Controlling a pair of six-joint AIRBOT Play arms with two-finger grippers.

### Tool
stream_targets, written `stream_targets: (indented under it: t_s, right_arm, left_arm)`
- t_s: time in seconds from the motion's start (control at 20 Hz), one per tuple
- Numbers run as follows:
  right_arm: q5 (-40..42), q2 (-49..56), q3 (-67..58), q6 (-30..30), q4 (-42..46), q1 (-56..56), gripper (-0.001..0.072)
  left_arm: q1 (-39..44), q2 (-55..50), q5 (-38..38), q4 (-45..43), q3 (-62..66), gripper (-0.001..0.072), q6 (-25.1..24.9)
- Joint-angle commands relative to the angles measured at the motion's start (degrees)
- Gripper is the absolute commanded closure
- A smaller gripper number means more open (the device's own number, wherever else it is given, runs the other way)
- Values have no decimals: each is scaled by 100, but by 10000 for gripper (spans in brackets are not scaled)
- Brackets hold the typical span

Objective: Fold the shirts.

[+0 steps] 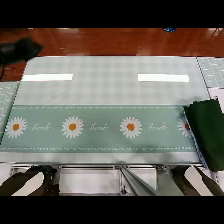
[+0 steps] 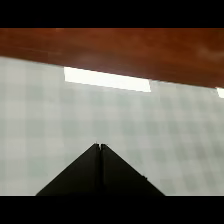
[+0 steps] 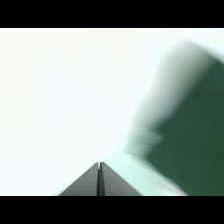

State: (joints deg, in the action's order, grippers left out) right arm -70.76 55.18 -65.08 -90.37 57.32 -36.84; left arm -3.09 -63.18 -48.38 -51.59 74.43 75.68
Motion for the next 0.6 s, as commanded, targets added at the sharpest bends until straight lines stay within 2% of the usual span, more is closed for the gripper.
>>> stream_targets:
  t_s: [0.0,0.05,0.1,0.2,0.35,0.55]
  right_arm:
    - [1082,957,-1036,278,389,2896,688]
    - [968,1287,-1285,166,1200,3523,687]
    - [774,1572,-1410,-116,2028,3998,687]
    - [258,2065,-1405,-748,3272,4524,688]
    - [-278,2518,-1405,-844,3567,4592,688]
    - [-319,2518,-1408,-837,3567,4581,688]
  left_arm:
    - [1014,-807,-721,-2312,1333,690,1528]
    - [1231,-925,-964,-2800,1309,689,1921]
    - [1366,-1032,-1290,-2970,1193,688,1982]
    - [1515,-1108,-1412,-2966,597,688,1954]
    - [1469,-1143,-1491,-2907,-98,688,1963]
    - [1453,-1147,-1604,-2916,-114,688,1961]
